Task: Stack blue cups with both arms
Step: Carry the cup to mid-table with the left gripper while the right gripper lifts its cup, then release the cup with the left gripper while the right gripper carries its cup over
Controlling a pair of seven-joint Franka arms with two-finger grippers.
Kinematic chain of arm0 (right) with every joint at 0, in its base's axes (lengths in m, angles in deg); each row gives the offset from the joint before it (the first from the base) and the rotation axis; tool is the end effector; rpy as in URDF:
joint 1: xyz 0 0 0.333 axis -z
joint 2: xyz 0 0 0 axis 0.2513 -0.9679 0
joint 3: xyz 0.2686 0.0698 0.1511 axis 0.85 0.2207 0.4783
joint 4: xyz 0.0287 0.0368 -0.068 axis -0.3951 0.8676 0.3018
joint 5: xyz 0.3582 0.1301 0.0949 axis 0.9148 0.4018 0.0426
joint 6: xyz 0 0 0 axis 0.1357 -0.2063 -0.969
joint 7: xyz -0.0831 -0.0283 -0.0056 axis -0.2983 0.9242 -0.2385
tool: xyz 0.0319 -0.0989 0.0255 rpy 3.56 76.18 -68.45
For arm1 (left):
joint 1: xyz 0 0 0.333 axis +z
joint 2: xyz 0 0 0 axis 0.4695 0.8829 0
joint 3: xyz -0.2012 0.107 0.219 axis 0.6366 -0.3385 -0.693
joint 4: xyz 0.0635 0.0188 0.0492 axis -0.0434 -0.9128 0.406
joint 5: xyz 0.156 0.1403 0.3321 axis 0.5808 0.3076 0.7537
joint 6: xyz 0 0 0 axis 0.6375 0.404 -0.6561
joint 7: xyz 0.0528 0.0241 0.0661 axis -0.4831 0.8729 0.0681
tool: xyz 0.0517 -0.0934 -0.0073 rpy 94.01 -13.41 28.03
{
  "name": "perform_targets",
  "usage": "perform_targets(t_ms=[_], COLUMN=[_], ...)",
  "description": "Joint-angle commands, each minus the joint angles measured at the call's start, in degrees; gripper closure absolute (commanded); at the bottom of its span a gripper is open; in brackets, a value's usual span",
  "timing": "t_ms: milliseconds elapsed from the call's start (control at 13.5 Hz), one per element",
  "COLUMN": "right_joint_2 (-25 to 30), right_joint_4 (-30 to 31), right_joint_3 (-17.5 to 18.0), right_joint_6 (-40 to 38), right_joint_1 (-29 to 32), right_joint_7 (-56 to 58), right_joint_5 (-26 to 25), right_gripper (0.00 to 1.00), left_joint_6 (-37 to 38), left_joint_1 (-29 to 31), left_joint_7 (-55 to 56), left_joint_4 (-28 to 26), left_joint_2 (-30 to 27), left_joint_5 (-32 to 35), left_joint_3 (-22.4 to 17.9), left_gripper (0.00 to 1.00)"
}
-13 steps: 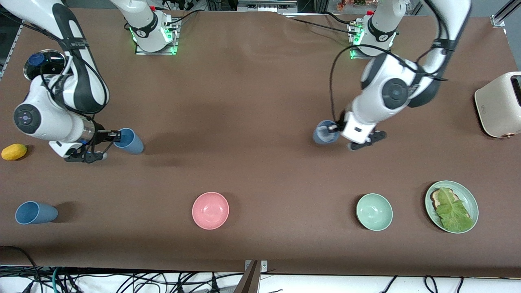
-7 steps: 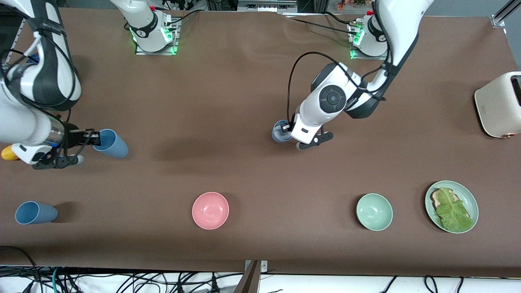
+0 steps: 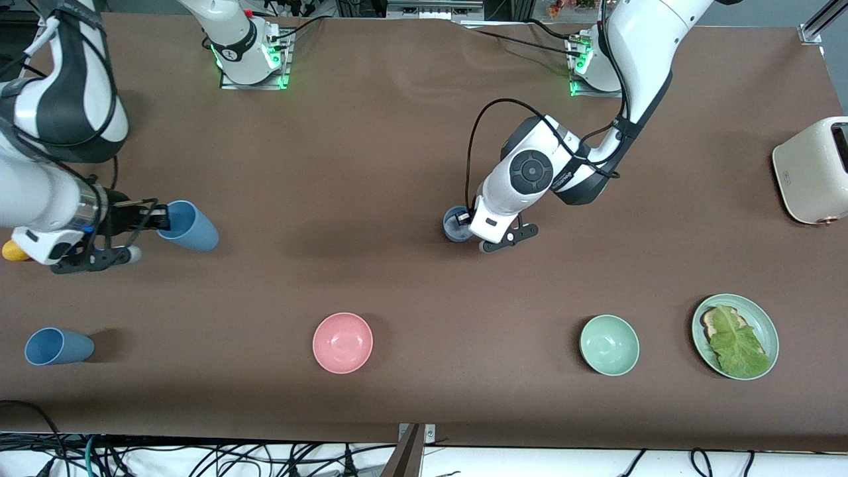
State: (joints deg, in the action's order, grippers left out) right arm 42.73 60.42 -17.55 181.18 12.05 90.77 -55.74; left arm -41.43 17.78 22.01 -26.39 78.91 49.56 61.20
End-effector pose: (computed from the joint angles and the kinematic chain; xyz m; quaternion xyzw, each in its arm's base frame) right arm 0.6355 0.0575 0.4539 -0.9929 -0.0707 0.0910 0.0282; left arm 0.5385 -0.3740 0.2658 0.9729 0.1991 -0.0957 0.0688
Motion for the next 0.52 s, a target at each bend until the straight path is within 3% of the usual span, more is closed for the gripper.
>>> perform_targets(t_ms=[0, 149, 446], right_joint_2=[-0.7, -0.7, -2.3], right_joint_4=[-2.5, -2.5, -2.5], right_joint_3=[0.0, 0.0, 0.0], right_joint_6=[-1.5, -1.4, 2.1], right_joint_1=[-4.7, -9.6, -19.5], right_joint_7=[-8.6, -18.3, -38.9], right_joint_5=[0.9, 0.9, 0.9], right_gripper=[1.00, 1.00, 1.00], left_joint_6=[2.1, 4.9, 19.4], left_joint_1=[0.1, 2.0, 8.5], left_joint_7=[1.3, 0.8, -8.6], left_joint_4=[1.2, 1.4, 7.6], left_joint_2=[-1.7, -4.3, -5.4], left_joint_5=[1.7, 1.8, 1.7], left_joint_3=[-0.6, -0.6, -0.4], left_gripper=[0.00, 0.00, 0.00])
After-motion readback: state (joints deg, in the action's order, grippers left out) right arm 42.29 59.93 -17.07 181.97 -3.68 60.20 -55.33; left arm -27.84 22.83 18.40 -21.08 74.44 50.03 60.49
